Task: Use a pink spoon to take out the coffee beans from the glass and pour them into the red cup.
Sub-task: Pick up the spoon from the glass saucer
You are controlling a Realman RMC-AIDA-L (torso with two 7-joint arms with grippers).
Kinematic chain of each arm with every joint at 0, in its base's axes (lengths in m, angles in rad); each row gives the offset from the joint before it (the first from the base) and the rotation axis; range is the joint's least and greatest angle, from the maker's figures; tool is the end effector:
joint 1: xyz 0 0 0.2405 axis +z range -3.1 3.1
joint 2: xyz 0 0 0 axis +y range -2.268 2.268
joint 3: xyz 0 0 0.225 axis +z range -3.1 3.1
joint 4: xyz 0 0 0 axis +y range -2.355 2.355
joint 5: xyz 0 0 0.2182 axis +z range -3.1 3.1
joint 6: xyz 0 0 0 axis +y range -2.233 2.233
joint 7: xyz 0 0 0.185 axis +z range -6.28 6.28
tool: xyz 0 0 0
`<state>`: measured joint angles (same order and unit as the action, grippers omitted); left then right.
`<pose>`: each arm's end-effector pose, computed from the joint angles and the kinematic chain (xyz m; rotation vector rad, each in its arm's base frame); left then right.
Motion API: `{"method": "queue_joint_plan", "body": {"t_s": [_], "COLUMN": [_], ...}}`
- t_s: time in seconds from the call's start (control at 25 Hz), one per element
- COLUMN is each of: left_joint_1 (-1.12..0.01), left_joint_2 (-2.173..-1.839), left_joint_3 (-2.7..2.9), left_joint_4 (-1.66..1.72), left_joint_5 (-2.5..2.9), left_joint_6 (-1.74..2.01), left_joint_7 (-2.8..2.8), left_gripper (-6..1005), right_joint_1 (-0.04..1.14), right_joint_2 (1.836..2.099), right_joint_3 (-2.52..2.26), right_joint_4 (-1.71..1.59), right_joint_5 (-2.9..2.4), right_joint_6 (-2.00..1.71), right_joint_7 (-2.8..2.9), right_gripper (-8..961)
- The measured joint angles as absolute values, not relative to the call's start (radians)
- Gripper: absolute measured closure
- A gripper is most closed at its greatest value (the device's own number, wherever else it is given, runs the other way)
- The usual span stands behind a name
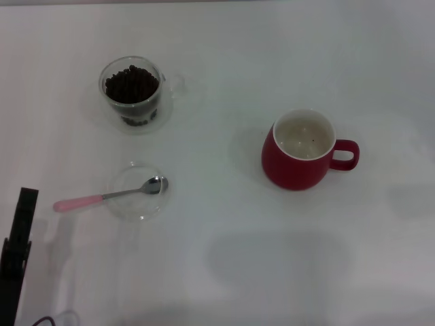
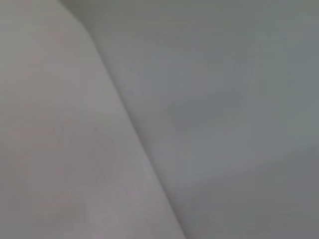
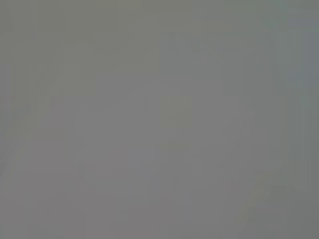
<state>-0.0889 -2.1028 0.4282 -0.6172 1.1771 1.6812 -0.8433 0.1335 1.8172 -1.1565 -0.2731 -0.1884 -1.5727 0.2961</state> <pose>-0.2932 0.1575 -0.0816 -1.0696 -1.5630 -1.4084 0.3555 0.2777 0.2069 -1.3281 0.0529 0.6660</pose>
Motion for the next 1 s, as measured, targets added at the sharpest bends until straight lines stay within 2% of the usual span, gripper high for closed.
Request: {"method": "queue_joint_plan", "body": {"t_s": [0.28, 1.0], "left_joint_1": [-0.118, -0.186], "left_joint_2": [-2.104, -2.108], "left_joint_3": [0.428, 0.418], "left_joint_4": [-0.588, -0.59], "left_joint_5": [1.187, 1.237], "left_joint_6": [1.605, 1.531], "left_joint_7": [-0.892, -0.878], "left_gripper": [106, 110], "right_joint_1": [0.127, 0.123], "right_joint_2": [1.829, 1.835], "right_joint_3": [-1.157, -1.157], "right_joint_4": [-0.297, -0.299], "right_joint_5": [-0.199, -0.209], "right_joint_6": [-1.571, -1.566], "right_joint_7": [0.295, 0.254], "right_gripper": [503, 503]}}
